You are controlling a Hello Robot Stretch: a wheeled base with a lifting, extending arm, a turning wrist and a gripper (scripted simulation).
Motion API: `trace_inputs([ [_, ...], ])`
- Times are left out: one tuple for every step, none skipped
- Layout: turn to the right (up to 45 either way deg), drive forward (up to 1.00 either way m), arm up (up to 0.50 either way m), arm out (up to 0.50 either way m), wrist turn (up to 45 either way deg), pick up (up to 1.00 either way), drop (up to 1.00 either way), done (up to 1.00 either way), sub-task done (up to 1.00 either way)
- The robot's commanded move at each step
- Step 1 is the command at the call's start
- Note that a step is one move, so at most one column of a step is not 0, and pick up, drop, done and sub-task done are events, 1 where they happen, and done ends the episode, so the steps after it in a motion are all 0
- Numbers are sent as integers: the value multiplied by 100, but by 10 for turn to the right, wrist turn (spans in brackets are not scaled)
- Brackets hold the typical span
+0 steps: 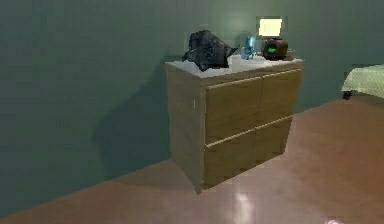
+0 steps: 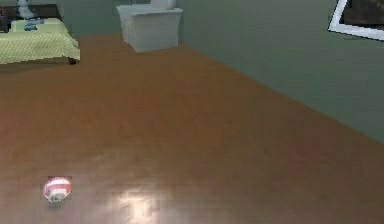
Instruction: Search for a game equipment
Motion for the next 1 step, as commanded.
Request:
trace_inputs([
  [240, 0, 0, 0, 0, 0, 0, 0, 0],
])
